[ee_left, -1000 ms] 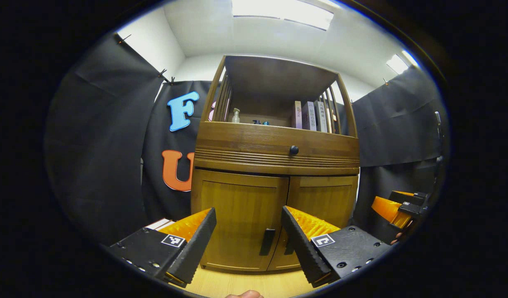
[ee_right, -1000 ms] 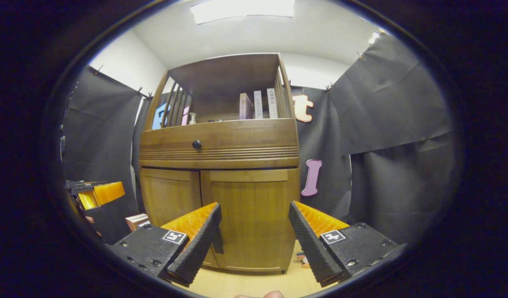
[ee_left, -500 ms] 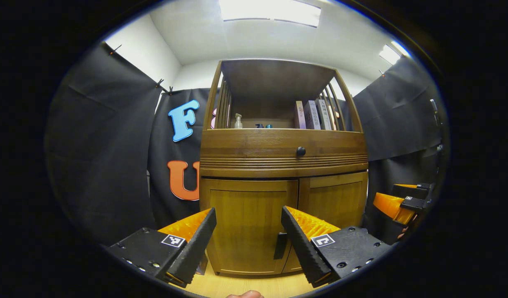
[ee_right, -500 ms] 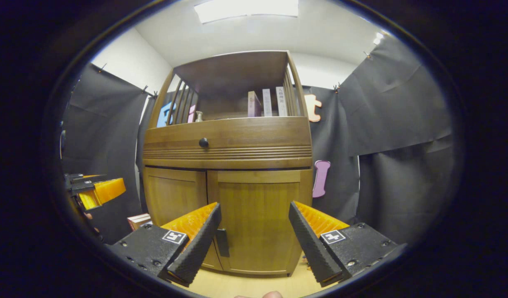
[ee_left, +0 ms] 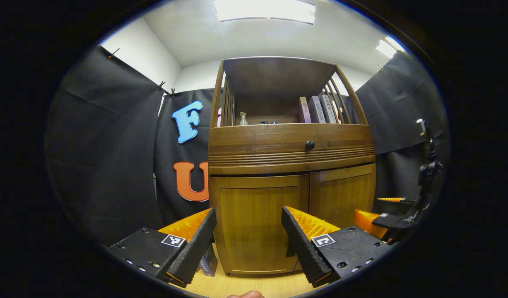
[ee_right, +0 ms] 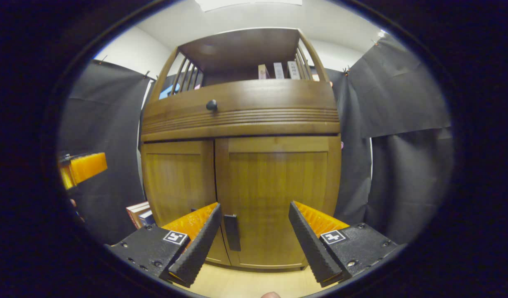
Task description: Open the right door of the double-door shoe cabinet with the right hand, and open the left door with the left hand.
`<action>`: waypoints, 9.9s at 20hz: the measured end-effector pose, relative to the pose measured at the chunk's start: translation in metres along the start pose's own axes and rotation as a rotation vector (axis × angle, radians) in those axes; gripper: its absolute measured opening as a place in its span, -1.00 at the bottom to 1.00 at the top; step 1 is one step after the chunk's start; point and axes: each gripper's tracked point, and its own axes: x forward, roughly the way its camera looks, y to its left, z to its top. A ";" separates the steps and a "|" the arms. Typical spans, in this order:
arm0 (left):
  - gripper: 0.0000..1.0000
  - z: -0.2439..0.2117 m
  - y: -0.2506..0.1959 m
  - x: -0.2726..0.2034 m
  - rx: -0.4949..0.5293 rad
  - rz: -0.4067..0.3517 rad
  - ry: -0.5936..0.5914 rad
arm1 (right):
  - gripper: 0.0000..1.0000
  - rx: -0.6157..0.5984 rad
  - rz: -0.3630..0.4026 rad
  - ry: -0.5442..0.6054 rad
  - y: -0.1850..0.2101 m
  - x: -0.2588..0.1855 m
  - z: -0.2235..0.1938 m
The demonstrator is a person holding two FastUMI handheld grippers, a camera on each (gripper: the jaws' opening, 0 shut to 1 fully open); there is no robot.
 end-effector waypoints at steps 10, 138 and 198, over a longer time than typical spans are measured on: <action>0.88 -0.025 0.039 0.000 0.002 0.054 0.061 | 0.70 0.052 0.019 0.186 0.033 0.087 -0.087; 0.66 -0.211 -0.131 0.145 -0.102 -0.168 0.393 | -0.06 0.139 -0.392 0.154 -0.230 -0.204 -0.073; -0.41 -0.198 -0.016 -0.027 -0.128 -0.039 0.419 | 0.12 0.004 0.103 0.103 -0.054 -0.137 -0.043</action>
